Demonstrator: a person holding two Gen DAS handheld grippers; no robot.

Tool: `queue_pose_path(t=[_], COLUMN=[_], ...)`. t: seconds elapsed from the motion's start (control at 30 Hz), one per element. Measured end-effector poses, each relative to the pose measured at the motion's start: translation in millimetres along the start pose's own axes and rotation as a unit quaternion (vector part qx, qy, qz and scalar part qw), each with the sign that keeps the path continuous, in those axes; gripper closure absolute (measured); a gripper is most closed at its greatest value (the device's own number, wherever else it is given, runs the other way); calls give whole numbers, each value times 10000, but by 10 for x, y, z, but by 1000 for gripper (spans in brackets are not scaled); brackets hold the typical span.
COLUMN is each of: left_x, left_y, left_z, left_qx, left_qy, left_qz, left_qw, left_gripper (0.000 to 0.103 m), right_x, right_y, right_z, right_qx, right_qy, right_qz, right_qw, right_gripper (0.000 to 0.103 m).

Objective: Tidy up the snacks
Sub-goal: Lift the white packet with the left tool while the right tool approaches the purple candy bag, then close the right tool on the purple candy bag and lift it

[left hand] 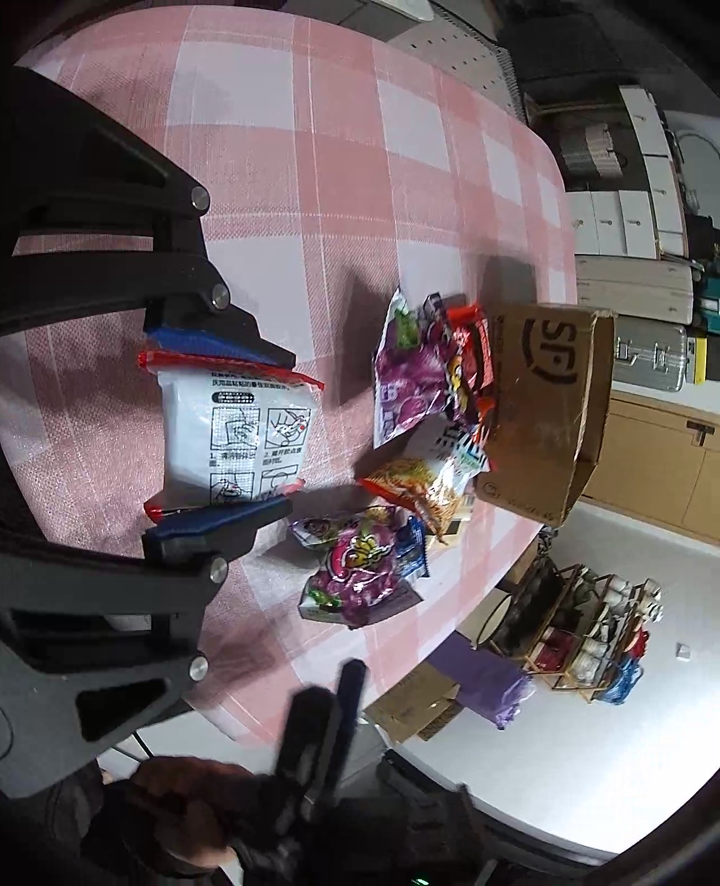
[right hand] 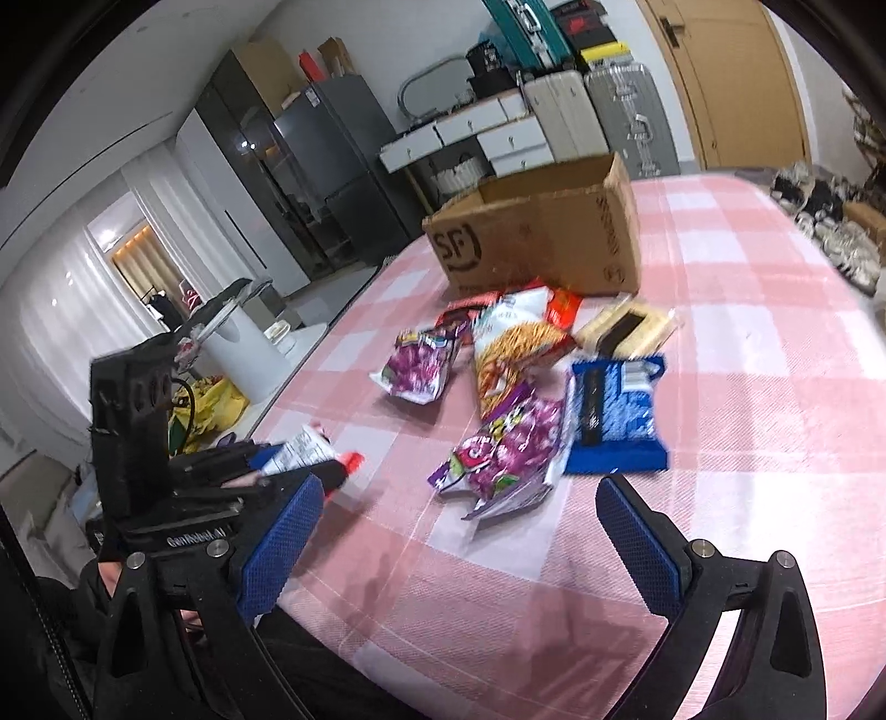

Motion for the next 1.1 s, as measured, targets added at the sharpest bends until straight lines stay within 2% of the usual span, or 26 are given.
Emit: queue_pose_path(t=[0.17,0.37,0.6,0.77,1.07,1.1], left_x=[25,-6,-39,-52,-77,-77], left_y=[-46,-117,-214,-264,-314,-312], left_z=[-93,-90,-30,28,70,69], left_qx=[-85,-119,-129,-129,-117,-117], left_qy=[114,93,32,-12,-87,-97], left_qz=[-78,-162,-284,-342,-432,-438], left_qw=[9999,9998,9995,9993,9990,9989], left_gripper=[61,61,61,61,61,61], right_x=[-44,-46,45,115,193,193], right_y=[104,422,526,605,686,673], right_z=[136,261,404,547,727,730], right_qx=[56,344,332,315,314,332], right_qy=[-157,-156,-174,-233,-292,-290], right_qz=[261,1180,1426,1574,1661,1645], right_qw=[9995,9923,9891,9868,9852,9854], right_gripper=[12,22,23,32,65,66])
Point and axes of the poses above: each gripper's, at about its wrist camera, not at the fingertips, and z roughly the way its jaws point, y to its right, x to its top, the point moved 2 cm from there along z, roughly the way its jaws point, and after that the axes turned 13 degrees about x, right-handed, at the moved point
